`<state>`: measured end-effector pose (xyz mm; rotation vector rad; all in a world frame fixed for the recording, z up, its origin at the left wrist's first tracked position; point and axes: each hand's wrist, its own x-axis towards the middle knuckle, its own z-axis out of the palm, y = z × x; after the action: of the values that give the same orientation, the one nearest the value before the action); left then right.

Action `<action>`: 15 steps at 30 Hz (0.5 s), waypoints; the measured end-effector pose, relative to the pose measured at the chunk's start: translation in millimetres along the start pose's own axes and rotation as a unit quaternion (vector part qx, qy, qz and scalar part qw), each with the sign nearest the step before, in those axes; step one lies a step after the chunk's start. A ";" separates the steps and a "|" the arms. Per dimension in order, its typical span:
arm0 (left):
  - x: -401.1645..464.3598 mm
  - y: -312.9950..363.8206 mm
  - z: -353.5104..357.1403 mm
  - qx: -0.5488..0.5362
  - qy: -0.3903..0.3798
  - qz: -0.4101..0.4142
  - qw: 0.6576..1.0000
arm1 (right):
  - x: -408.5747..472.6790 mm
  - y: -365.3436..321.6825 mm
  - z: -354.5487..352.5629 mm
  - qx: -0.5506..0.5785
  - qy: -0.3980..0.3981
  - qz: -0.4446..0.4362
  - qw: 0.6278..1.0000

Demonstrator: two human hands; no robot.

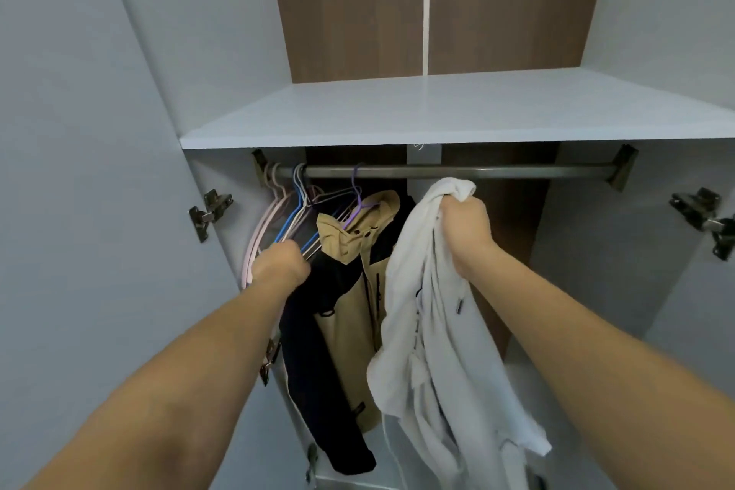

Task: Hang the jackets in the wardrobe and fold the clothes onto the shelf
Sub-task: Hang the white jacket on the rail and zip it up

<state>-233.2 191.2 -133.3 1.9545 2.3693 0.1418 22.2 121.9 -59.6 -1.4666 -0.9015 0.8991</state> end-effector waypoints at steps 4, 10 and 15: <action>44.5 -9.6 8.3 0.066 0.031 0.013 0.997 | 12.9 2.8 9.3 0.057 0.046 0.018 0.997; 98.7 -10.3 27.4 0.126 0.078 0.034 0.988 | 21.7 -2.1 14.8 0.024 0.069 -0.024 0.997; 118.9 -14.4 53.8 0.182 0.073 0.079 0.977 | 27.1 -3.2 32.3 0.002 0.052 -0.037 0.998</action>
<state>-263.9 306.8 -187.5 2.3708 2.4719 -0.1590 3.9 160.1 -59.8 -1.4544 -0.8703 0.7635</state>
